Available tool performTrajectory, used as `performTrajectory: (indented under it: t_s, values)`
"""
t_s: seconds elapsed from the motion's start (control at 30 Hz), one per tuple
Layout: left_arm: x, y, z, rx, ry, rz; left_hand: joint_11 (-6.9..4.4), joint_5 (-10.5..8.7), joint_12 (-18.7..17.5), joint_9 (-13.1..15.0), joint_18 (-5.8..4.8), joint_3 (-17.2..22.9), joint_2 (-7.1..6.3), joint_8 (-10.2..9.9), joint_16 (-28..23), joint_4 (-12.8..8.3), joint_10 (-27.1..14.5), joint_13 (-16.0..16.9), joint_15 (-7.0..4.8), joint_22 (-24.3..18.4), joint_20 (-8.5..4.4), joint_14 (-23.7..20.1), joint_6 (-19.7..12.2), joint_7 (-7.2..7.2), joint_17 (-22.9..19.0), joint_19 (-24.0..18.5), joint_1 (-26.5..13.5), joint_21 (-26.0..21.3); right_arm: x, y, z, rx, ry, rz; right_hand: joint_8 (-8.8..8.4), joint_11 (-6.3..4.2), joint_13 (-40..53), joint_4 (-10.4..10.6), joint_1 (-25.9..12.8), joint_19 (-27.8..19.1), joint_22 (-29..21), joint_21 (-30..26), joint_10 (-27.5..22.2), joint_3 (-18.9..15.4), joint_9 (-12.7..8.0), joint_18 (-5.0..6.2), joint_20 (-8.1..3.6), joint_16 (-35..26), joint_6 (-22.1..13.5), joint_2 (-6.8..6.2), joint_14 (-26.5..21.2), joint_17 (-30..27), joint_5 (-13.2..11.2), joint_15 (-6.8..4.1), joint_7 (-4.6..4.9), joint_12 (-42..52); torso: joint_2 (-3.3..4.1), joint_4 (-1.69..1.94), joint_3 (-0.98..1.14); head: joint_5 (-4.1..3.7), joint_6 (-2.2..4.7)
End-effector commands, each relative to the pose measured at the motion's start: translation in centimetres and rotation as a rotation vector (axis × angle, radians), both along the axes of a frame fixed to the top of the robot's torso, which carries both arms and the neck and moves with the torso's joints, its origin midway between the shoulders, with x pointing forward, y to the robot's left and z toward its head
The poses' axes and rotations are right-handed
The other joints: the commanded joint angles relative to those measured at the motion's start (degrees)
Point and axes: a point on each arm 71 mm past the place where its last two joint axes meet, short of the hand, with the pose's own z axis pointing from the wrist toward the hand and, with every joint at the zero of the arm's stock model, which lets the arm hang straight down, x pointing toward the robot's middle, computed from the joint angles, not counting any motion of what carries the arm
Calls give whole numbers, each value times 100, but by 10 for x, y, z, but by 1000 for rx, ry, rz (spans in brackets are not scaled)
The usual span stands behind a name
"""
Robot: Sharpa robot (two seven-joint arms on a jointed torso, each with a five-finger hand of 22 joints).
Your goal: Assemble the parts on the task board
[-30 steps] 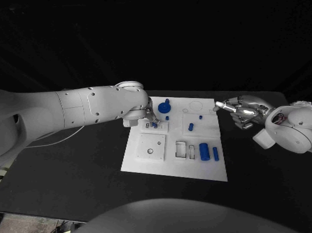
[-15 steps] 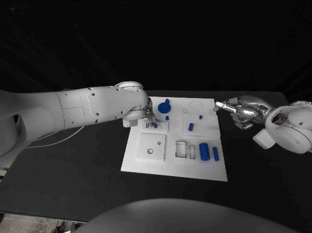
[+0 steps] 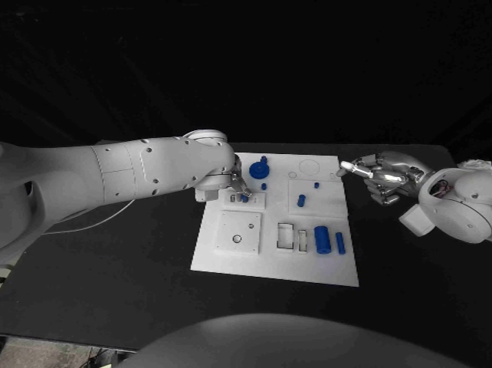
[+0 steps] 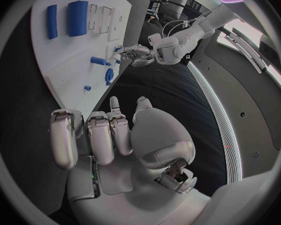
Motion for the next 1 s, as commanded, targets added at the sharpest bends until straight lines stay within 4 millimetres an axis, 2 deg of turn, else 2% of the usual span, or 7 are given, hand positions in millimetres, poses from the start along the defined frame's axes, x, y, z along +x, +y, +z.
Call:
performTrajectory:
  t_s: [0.03,1.0]
  values:
    - [-2,5,-2,68,25,59,21,3,1,2,22,54,-12,-30,14,-27,565,1506,-15,759,-2,614,-32,-19,1509,137,-33,-21,-1,1,0,0,-1,14,24,-70,1116,13,54,-58,1238,-31,611,36,-7,35,1,20,32,8,599,1507,40,-46,-14,-19,2,2,0,3,0]
    - [0,7,-3,73,27,62,26,-37,1,4,22,155,-35,-56,14,-73,565,1506,-8,760,6,614,-37,-14,1509,134,-22,-26,-1,1,-1,-1,0,14,26,-70,1116,17,60,-58,1238,-31,611,38,-8,35,1,20,40,8,599,1507,42,-46,-11,-19,-1,0,0,33,0]
